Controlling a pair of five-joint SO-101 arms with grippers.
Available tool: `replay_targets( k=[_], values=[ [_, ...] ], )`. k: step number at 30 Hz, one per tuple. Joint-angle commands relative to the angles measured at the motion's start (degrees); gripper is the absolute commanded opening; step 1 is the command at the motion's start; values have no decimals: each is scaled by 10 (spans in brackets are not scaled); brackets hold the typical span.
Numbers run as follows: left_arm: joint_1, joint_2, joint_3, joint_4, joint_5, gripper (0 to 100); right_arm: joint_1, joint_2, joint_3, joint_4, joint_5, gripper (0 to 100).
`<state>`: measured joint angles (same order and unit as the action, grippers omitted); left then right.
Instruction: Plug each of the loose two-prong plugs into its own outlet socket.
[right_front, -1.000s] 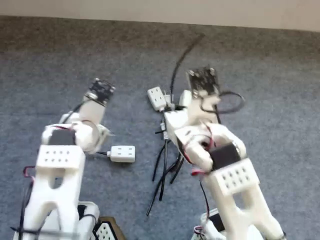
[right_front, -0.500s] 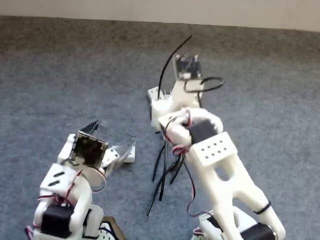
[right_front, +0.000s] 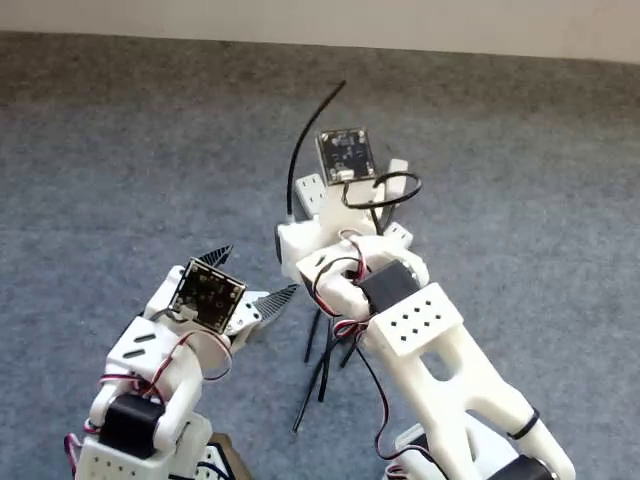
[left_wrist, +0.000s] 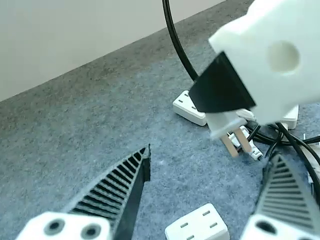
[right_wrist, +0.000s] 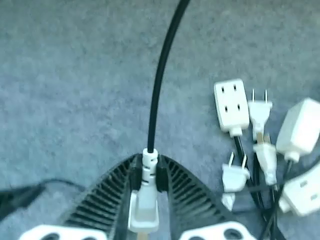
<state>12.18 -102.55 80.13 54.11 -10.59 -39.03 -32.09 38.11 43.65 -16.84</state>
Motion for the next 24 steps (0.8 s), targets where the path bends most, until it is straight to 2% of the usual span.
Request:
replay_targets(
  k=[1, 6, 13, 18, 24],
  values=[
    [-15, 0, 39, -73, -1, 306, -26, -26, -49, 46, -6, 5],
    [-47, 0, 65, -91, -23, 280, -49, -26, -60, 94, 14, 5],
    [-51, 0, 71, -91, -23, 281, -42, -26, -102, 180, 55, 5],
    [-51, 0, 71, -90, -23, 280, -8, -25, -109, 190, 71, 5],
    [-51, 0, 71, -90, -23, 278, -1, -19, -105, 211, 92, 5]
  ],
)
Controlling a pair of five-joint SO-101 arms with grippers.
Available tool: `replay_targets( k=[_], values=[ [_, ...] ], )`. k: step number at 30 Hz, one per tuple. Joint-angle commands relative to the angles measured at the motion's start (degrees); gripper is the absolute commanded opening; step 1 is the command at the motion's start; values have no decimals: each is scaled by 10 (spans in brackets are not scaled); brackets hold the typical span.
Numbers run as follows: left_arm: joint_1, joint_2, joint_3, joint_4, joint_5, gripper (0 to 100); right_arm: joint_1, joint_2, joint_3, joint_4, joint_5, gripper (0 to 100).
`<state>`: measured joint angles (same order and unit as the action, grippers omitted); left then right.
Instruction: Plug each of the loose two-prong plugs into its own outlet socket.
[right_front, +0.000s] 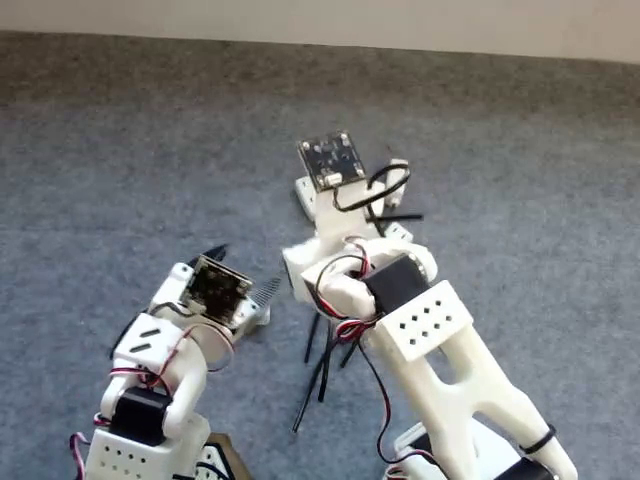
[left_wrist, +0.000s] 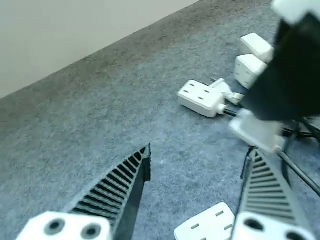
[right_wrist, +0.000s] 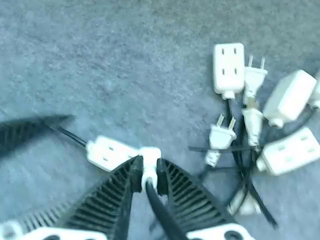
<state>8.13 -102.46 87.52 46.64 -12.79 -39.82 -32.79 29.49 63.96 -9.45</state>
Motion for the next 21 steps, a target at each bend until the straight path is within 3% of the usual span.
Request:
replay_targets(
  k=[1, 7, 10, 13, 17, 21],
  values=[
    [-10, -1, -3, -15, -1, 278, 7, -12, -19, 8, 23, 5],
    [-22, -1, -5, -17, -2, 277, 7, -11, -18, 8, 26, 5],
    [-124, 0, -19, -34, 13, 277, 7, -7, -17, 8, 26, 5],
    [-229, 3, -28, -66, 83, 277, 7, 35, -23, 8, 23, 5],
    [-265, 72, -68, -88, 91, 277, 6, 137, -86, 8, 0, 5],
    [-291, 222, -182, -103, 92, 277, 4, 210, -153, 8, -14, 5]
  ],
)
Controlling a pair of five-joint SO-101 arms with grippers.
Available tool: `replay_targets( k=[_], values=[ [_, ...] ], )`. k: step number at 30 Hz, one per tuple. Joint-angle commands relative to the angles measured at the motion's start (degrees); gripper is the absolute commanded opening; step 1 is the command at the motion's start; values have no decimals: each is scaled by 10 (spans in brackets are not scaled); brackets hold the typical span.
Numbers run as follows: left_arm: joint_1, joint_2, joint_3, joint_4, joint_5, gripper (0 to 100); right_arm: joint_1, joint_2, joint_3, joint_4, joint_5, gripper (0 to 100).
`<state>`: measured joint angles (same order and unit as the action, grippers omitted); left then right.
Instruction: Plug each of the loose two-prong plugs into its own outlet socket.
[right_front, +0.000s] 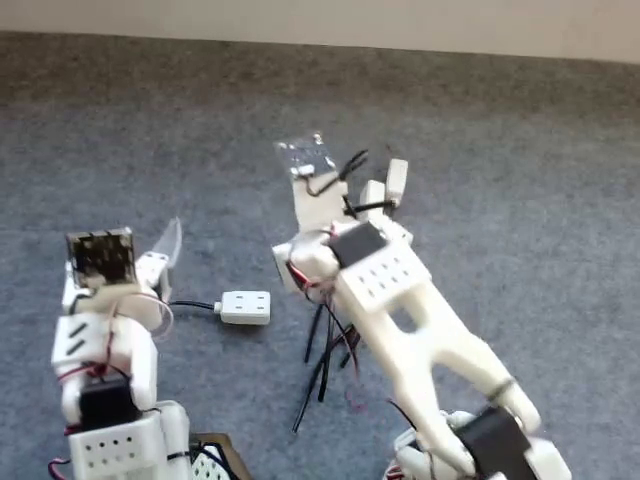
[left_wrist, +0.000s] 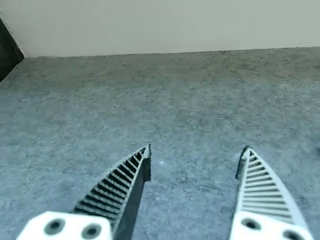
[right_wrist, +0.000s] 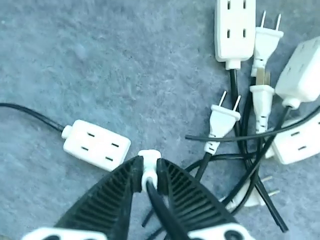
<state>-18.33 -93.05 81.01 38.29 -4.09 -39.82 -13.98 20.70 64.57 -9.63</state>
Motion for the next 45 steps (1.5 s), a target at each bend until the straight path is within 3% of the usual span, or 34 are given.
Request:
replay_targets(
  k=[1, 11, 18, 24, 31, 45],
  values=[
    [-35, 180, -155, -19, 5, 277, 3, 30, -79, 2, -18, 5],
    [-212, 761, -627, 69, 1, 277, 3, 42, -141, 49, -40, 5],
    [-337, 986, -844, 74, 1, 277, -3, 42, -88, 7, -75, 5],
    [-396, 1113, -923, 33, 1, 277, -50, 42, -44, -29, -95, 5],
    [-422, 1208, -972, -26, 4, 277, -55, 43, -40, -27, -120, 5],
    [-435, 1237, -1012, -26, 4, 277, -75, 101, -40, -21, -127, 5]
  ],
)
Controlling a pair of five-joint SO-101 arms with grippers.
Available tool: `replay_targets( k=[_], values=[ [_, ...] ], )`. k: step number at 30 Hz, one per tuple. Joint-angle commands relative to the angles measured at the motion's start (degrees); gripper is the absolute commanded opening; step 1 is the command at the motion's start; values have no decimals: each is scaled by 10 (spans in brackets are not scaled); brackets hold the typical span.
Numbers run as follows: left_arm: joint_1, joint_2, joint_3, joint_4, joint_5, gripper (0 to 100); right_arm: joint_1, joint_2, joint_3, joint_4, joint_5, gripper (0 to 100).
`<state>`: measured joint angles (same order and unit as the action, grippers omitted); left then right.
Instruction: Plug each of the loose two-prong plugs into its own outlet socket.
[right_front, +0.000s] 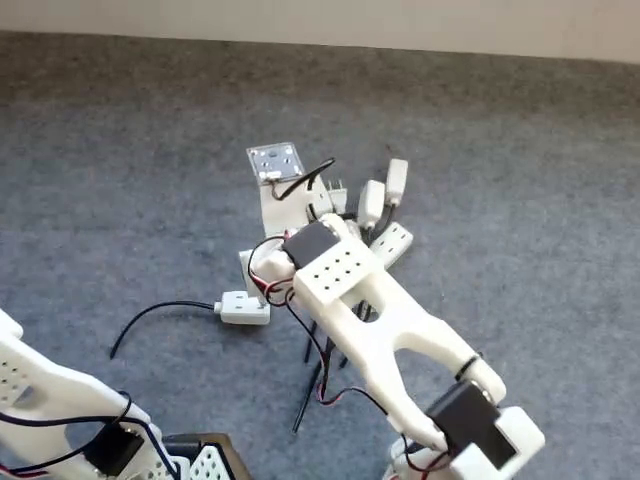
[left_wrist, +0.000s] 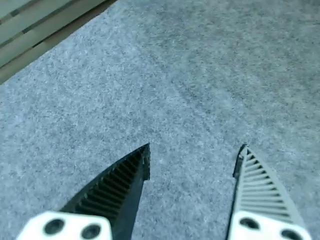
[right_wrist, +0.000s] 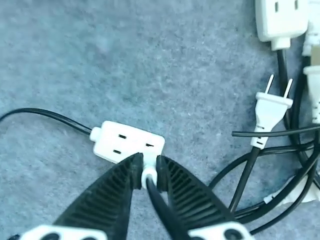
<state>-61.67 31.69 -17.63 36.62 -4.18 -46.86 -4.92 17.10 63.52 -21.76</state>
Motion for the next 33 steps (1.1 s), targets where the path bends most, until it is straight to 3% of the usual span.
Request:
replay_targets(
  k=[1, 19, 33],
  values=[
    [-1, -10, -26, -10, 4, 277, -5, 22, -7, -10, -6, 5],
    [-7, -9, -32, -10, 3, 277, -30, 36, -9, -34, -27, 5],
    [-5, -9, -29, -10, 3, 277, 12, 36, -6, -49, -3, 5]
  ],
)
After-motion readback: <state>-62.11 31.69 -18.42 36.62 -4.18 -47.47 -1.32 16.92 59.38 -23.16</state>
